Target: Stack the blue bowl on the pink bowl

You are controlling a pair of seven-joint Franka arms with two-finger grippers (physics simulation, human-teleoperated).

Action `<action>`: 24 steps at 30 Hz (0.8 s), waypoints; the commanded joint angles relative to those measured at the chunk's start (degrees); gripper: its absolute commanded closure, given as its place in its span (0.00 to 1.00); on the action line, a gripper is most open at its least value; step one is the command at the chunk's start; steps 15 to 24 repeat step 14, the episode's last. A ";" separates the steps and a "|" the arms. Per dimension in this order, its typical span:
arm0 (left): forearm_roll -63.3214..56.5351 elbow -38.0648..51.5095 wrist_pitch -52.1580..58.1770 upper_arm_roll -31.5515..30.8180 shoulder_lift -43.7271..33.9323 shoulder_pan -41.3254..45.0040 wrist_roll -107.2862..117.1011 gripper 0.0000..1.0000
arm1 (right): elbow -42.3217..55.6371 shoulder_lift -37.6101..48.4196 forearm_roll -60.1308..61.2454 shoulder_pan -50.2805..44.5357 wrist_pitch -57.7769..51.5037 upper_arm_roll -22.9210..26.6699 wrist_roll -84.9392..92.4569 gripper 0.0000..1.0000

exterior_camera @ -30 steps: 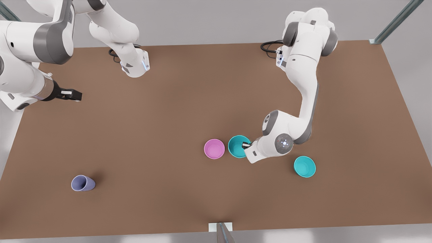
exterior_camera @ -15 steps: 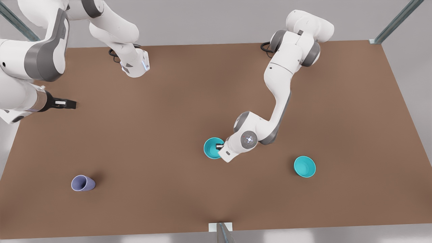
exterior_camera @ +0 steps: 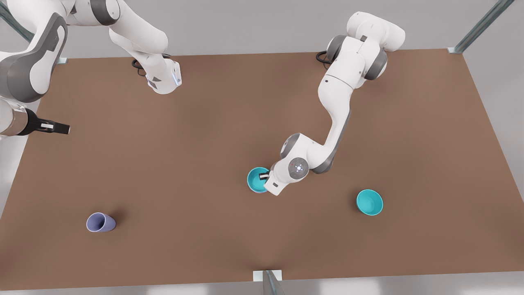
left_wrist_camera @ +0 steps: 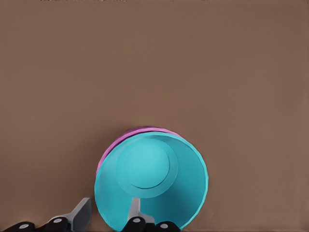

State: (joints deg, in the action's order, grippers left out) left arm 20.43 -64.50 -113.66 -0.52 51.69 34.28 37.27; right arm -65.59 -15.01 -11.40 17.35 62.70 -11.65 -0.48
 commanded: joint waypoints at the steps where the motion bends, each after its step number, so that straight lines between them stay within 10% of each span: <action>1: -1.71 0.25 7.98 0.86 -2.63 -1.13 8.08 0.00 | 0.02 0.07 0.06 0.14 -0.12 -0.04 0.92 0.00; 2: -3.64 0.78 30.22 8.32 -13.62 -6.77 -5.60 0.00 | 0.02 0.07 0.06 0.23 -0.12 -0.04 0.92 0.00; 5: -15.85 1.04 46.60 19.76 -28.04 -6.86 -27.69 0.00 | -0.06 0.07 0.06 0.23 -0.12 -0.04 0.92 0.00; 8: -24.56 -8.97 37.29 0.25 -40.17 -20.48 -27.60 0.00 | -0.06 0.07 0.06 0.23 -0.12 -0.04 0.92 0.00; 24: -22.28 -8.71 38.17 0.34 -41.32 -22.06 -27.78 0.00 | -0.06 -0.02 0.06 0.32 -0.03 -0.04 0.92 0.00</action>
